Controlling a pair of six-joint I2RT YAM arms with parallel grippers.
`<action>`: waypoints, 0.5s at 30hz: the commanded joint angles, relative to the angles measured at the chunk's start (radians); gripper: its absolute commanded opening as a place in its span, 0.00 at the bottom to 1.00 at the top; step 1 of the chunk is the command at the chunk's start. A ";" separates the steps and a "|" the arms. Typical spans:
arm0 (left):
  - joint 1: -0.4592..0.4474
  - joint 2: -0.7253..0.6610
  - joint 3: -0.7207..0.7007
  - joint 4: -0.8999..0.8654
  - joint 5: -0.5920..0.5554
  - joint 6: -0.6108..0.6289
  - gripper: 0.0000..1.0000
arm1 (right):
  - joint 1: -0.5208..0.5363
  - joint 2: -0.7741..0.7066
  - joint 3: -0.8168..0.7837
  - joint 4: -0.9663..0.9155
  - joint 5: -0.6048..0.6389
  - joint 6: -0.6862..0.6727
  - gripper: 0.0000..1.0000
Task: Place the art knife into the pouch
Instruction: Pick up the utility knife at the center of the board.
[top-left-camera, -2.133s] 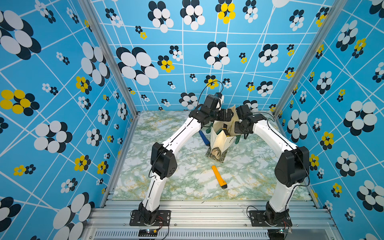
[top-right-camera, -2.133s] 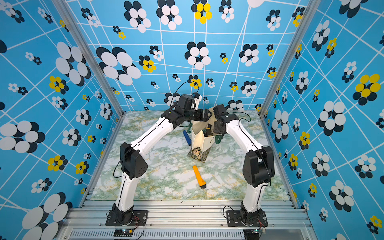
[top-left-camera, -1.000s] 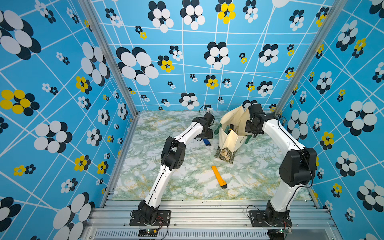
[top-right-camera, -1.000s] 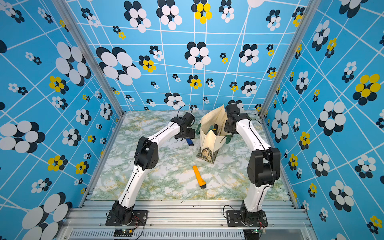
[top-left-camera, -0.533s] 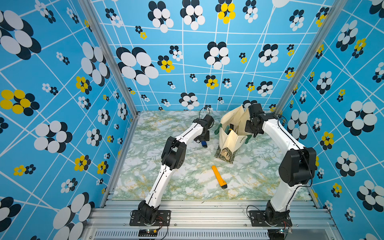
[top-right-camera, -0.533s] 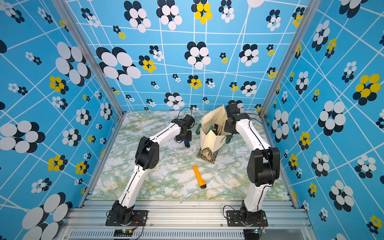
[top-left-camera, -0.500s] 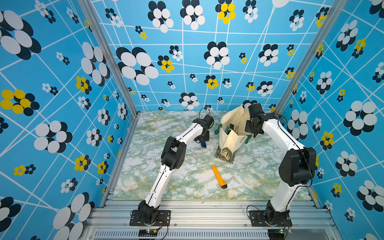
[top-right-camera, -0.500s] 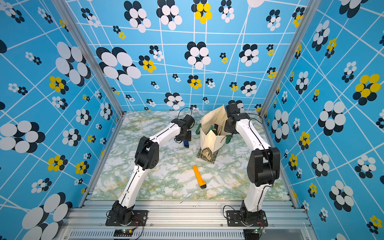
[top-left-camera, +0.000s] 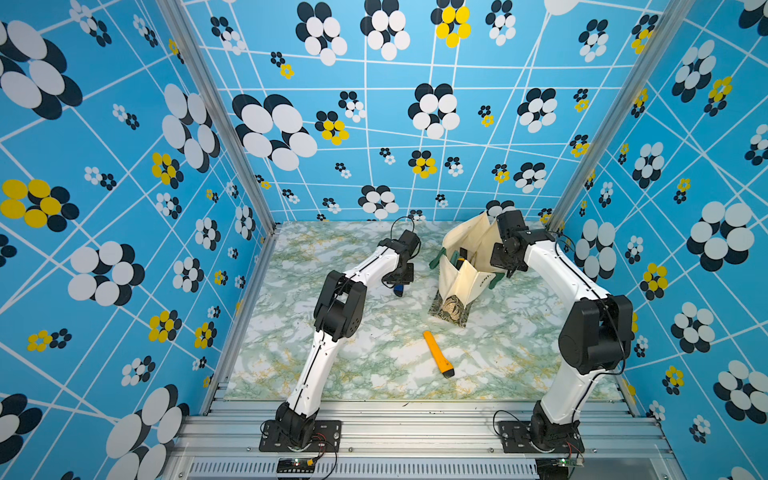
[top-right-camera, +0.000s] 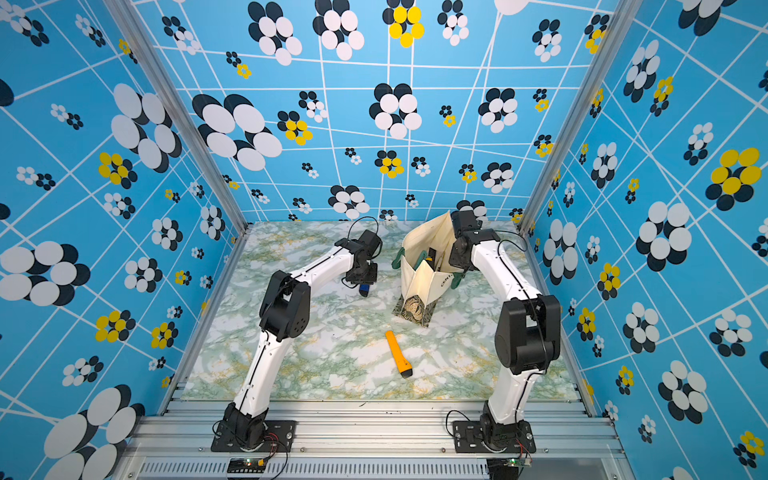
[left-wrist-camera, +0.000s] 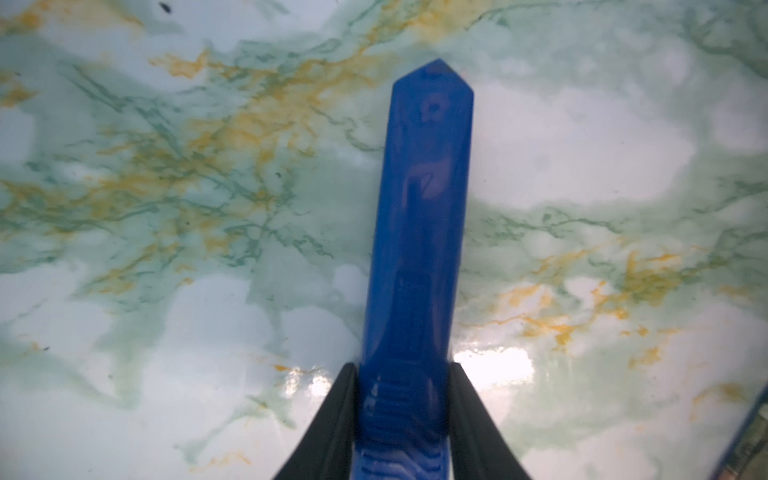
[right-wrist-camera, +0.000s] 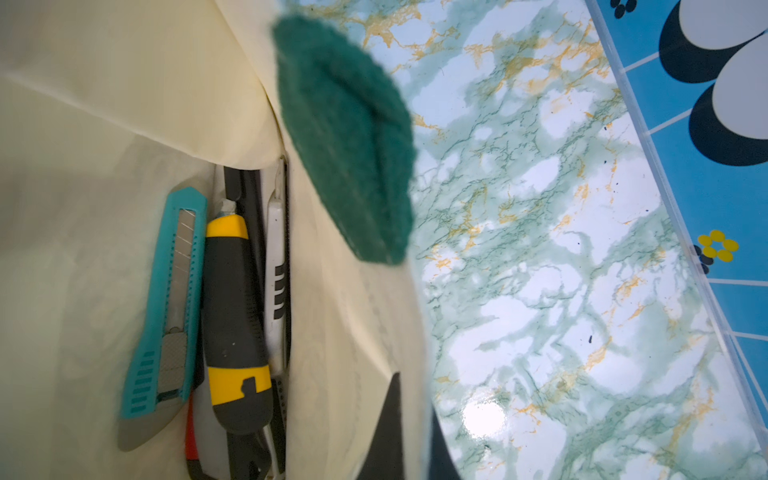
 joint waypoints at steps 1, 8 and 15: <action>0.013 -0.065 -0.024 0.010 0.047 0.021 0.24 | 0.026 -0.022 -0.022 -0.007 0.008 0.028 0.00; 0.061 -0.238 -0.012 0.076 0.058 0.051 0.24 | 0.096 -0.006 0.048 0.003 -0.021 0.011 0.00; 0.075 -0.373 0.044 0.162 0.121 0.055 0.24 | 0.174 0.012 0.084 0.064 -0.123 0.024 0.00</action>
